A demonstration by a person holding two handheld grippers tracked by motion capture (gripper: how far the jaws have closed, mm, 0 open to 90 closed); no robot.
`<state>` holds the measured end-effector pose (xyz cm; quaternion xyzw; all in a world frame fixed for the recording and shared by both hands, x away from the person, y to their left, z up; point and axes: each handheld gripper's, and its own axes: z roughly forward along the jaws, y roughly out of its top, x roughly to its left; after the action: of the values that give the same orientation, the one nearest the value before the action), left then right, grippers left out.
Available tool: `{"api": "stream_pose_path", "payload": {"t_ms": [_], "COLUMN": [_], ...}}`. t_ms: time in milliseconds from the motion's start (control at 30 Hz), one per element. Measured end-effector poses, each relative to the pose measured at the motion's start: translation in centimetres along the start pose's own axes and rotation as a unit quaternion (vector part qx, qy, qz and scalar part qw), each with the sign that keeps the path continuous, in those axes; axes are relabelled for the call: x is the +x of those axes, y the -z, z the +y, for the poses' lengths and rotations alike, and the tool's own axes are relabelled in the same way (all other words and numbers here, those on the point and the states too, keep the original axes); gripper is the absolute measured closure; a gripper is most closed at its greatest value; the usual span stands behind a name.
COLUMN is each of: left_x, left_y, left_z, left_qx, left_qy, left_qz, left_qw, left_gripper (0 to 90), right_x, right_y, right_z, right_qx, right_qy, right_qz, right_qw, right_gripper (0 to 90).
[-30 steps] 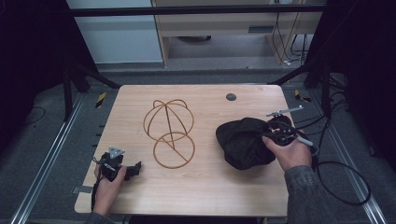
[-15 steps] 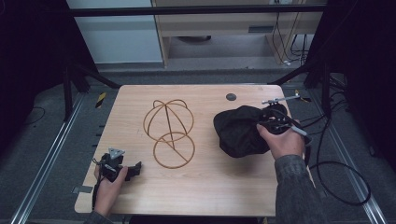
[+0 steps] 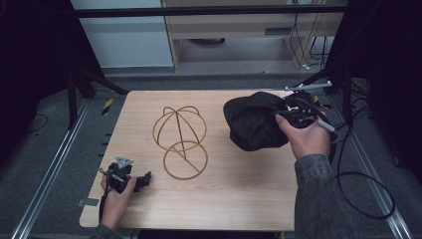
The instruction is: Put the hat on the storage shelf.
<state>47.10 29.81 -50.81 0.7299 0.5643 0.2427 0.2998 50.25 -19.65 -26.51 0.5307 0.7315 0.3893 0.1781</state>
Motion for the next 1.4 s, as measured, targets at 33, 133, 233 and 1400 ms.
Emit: {"api": "stream_pose_path", "payload": {"t_ms": [33,133,233,1400], "left_x": [0.0,0.0,0.0,0.9], "left_y": [0.0,0.1,0.1,0.0], "left_z": [0.0,-0.1,-0.1,0.0], "left_qx": [0.000,0.000,0.000,-0.001], "left_qy": [0.000,-0.002,-0.003,-0.026], "left_qz": [0.000,-0.002,-0.003,-0.026], "left_qw": [1.0000,1.0000,1.0000,0.9993], "left_gripper": [0.0,0.0,0.0,0.0], "right_x": [0.3,1.2,2.2,14.4], "right_y": [0.2,0.9,1.4,-0.6], "right_z": [0.3,1.3,2.3,7.5], "right_qx": [-0.006,-0.020,-0.034,-0.038], "right_qy": [0.002,0.003,0.009,0.093], "right_qz": [0.001,0.006,0.014,0.137], "right_qw": [1.0000,0.9998,0.9993,0.9854], "right_gripper": [86.4,86.4,86.4,86.2]}}
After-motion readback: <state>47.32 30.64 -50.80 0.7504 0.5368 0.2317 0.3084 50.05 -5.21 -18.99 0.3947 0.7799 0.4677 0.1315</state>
